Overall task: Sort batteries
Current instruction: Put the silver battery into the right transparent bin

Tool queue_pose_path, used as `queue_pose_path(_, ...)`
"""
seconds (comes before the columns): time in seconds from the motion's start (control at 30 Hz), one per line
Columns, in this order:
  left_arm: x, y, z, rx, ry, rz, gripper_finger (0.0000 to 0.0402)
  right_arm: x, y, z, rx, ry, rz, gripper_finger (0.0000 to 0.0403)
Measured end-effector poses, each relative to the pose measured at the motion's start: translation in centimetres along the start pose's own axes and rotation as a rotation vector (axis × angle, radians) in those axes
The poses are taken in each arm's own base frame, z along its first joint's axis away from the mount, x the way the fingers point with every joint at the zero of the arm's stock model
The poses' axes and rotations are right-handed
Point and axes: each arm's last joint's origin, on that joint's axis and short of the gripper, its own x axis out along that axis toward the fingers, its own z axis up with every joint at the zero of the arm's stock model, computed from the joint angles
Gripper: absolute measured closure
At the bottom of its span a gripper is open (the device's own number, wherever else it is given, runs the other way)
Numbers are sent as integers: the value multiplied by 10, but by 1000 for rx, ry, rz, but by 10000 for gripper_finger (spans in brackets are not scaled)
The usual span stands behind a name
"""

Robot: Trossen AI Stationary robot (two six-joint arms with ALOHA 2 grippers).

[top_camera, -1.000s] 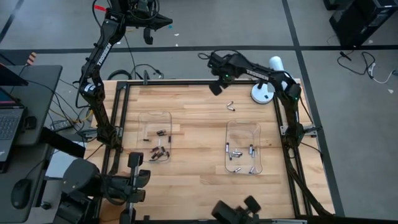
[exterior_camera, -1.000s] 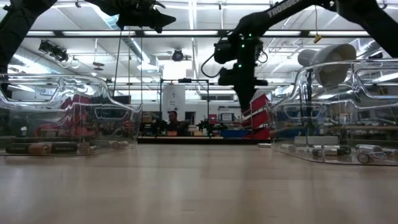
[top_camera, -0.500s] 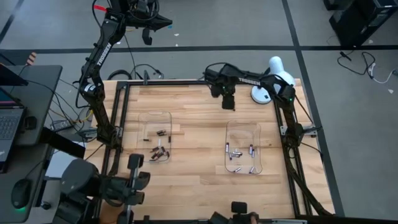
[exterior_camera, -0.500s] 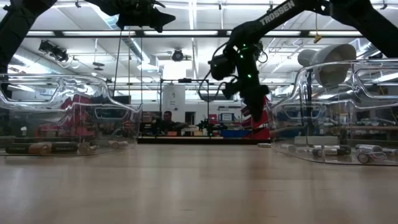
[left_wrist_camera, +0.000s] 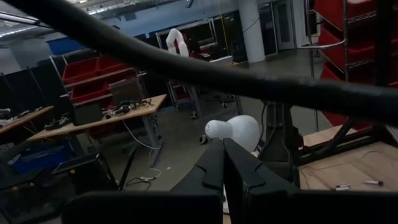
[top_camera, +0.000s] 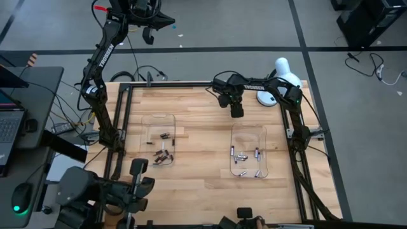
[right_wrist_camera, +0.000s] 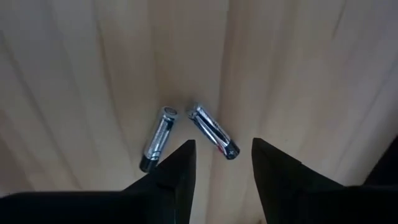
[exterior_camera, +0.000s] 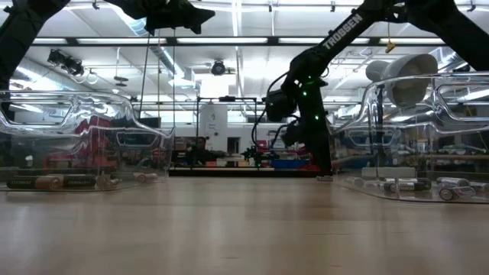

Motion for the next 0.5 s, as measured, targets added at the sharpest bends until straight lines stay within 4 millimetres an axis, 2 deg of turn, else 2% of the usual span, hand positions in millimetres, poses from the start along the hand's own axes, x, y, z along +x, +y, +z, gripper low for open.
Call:
queue_pose_path(0.33, 0, 0, 0, -2, 0, 0, 401, 19, 6, -3, -41, -22, -18, 264)
queue_pose_path(0.5, 0, 0, 0, -4, 1, 0, 401, 23, 7, -4, -42, -26, -12, 298)
